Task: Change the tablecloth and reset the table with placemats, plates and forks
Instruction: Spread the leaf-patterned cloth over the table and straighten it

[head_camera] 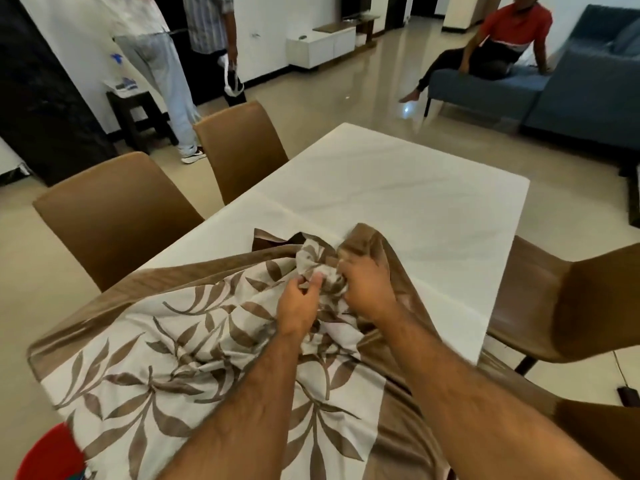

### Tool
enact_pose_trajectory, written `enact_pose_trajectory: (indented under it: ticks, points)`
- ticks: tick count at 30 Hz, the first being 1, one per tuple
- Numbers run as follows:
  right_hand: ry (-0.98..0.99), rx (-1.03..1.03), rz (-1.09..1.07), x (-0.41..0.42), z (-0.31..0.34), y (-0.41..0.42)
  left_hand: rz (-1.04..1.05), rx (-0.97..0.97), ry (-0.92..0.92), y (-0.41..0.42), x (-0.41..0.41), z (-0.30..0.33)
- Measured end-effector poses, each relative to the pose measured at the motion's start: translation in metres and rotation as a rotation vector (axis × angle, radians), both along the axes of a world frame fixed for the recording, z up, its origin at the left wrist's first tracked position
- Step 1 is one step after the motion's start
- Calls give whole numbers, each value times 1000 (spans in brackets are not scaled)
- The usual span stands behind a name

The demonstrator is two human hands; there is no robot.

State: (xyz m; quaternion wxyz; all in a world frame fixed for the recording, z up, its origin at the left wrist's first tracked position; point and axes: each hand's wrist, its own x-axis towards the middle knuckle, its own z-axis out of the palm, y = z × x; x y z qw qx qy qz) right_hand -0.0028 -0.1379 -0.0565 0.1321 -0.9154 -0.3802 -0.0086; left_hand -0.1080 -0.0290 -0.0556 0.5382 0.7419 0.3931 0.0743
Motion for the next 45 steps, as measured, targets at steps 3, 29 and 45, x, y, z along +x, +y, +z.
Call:
enact_pose_trajectory:
  ticks: [3,29,45]
  points:
    - [558,-46,148,-5,0,-5,30,31,-7,-4,6,1]
    - [274,-444,-727,128,-21,-64,504,-271,-230,6,30,20]
    - [914,448,-322,109,49,41,494,-708,-245,20,13,24]
